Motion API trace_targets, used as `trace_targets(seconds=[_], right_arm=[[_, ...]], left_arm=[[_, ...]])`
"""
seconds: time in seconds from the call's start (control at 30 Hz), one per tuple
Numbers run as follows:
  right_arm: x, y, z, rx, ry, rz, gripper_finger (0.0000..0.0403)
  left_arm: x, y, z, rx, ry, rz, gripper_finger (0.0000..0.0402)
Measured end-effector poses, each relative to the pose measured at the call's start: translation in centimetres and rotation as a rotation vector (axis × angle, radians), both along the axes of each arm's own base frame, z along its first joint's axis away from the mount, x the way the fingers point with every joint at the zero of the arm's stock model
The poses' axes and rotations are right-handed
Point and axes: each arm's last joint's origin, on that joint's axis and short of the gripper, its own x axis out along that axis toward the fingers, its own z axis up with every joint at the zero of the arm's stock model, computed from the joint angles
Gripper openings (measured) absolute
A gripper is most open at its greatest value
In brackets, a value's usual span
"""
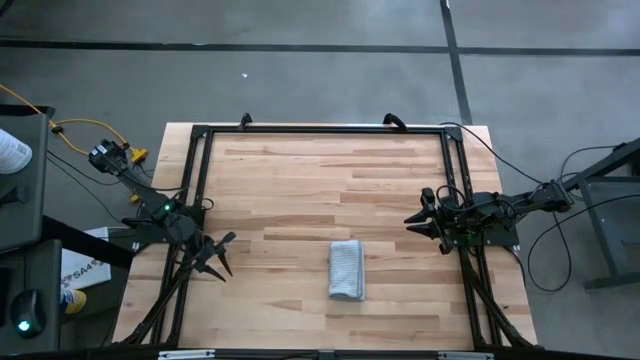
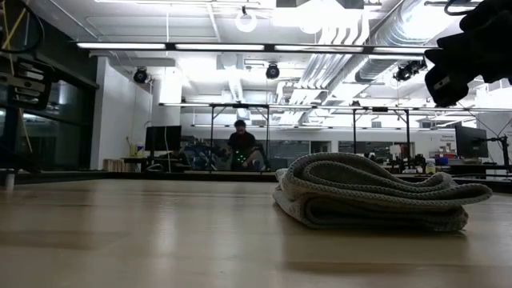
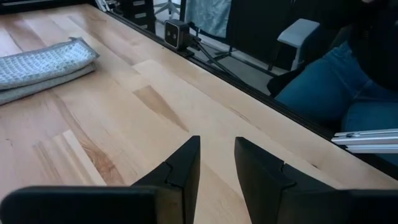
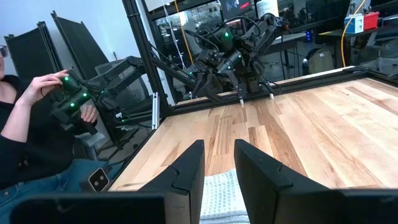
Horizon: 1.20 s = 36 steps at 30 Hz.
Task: Fold microfiber towels
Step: Return to Home Position
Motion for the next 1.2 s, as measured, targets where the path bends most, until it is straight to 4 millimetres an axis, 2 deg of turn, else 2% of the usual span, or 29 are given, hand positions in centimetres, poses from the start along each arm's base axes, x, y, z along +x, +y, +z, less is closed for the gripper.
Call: trace_targets(seconds=[1.2], right_arm=[[0.00,0.00,0.00,0.000,0.000,0.000,0.0082]], left_arm=[[-0.03,0.01,-0.01,-0.030,-0.038,-0.005,0.0100]])
